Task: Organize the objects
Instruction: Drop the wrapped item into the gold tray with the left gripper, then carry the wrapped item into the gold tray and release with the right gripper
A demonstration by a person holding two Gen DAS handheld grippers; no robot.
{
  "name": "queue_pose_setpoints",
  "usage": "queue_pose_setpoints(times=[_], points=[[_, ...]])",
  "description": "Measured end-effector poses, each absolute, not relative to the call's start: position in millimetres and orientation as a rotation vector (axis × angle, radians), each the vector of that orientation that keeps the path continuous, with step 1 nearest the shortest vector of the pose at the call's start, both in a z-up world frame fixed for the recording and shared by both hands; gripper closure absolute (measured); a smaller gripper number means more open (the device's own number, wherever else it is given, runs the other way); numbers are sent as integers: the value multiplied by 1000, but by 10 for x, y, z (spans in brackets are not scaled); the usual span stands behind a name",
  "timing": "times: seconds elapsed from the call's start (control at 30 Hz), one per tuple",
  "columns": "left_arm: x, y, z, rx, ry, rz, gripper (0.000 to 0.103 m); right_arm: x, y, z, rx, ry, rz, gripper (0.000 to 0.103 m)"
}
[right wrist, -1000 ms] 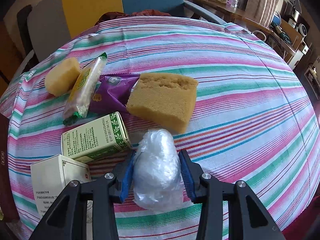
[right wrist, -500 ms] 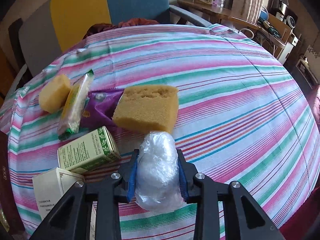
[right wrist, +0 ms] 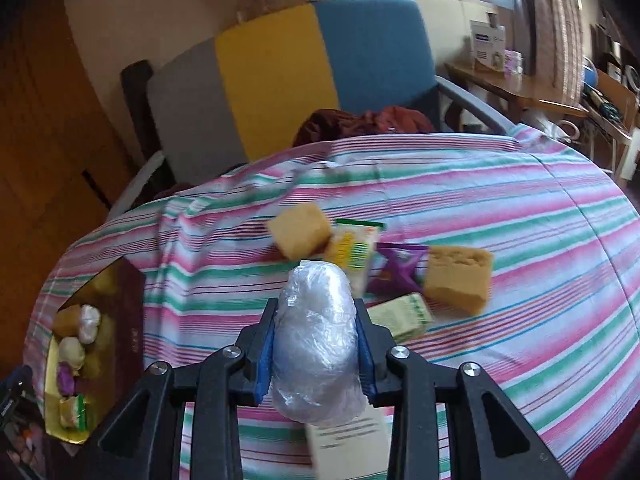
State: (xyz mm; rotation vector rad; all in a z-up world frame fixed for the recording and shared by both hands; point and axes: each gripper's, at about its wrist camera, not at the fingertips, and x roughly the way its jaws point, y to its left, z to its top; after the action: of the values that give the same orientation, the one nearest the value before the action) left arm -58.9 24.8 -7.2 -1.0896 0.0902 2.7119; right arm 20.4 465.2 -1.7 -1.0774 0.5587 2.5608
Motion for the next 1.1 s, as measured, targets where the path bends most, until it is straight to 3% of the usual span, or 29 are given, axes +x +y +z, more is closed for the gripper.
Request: queue_pose_setpoints(times=[0.33,0.9,1.0,1.1], points=[[-535,-15,-94,-1112,17,2738,44,-520,2970,117,-1326,383,2931,69],[-578,-612,-279,-1211,-159,2779,42,-1868,1540,-810,-1950,191,2776,67],[-582,-643,-310,-1225,-165,2774,41,-2006,1567,-821,-1898,348,2793,56],[-588,-655,-337,-1234,-169,2771,40,-1962,1649,-729,-1827,436,2856,38]])
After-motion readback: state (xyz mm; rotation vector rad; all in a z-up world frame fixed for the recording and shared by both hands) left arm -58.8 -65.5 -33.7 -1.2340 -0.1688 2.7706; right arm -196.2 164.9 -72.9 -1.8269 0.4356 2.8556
